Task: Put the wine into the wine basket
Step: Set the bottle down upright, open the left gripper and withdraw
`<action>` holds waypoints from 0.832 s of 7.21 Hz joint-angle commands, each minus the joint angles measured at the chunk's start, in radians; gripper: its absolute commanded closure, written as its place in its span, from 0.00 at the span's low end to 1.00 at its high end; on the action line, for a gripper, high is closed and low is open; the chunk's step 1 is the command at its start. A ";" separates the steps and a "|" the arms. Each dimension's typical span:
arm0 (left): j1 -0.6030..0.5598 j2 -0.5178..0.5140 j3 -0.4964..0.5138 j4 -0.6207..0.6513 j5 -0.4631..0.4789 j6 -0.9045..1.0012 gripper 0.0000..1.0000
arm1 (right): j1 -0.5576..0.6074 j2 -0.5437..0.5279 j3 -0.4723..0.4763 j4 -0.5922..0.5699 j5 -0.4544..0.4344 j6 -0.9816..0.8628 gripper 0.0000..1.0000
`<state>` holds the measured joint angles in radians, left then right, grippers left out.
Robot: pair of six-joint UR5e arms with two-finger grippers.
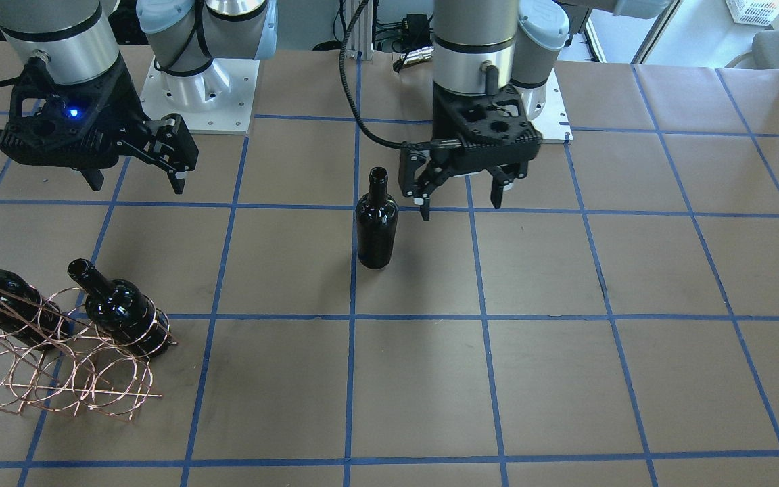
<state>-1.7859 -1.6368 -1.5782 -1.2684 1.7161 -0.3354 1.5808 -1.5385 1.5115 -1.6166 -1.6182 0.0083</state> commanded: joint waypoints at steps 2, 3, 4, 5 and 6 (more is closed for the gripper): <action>0.270 0.018 0.148 -0.315 -0.208 0.422 0.00 | 0.084 -0.005 0.001 0.006 0.014 0.144 0.00; 0.282 0.034 0.149 -0.328 -0.122 0.537 0.01 | 0.193 0.000 0.000 -0.003 0.012 0.286 0.00; 0.305 0.043 0.152 -0.359 -0.107 0.599 0.01 | 0.273 0.004 -0.001 -0.005 0.012 0.356 0.00; 0.345 0.045 0.146 -0.362 -0.133 0.616 0.01 | 0.324 0.003 -0.001 0.001 0.017 0.367 0.00; 0.347 0.045 0.135 -0.373 -0.186 0.616 0.00 | 0.387 0.009 0.001 0.010 0.018 0.422 0.00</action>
<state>-1.4575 -1.5945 -1.4343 -1.6262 1.5748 0.2615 1.8882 -1.5342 1.5113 -1.6149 -1.6026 0.3698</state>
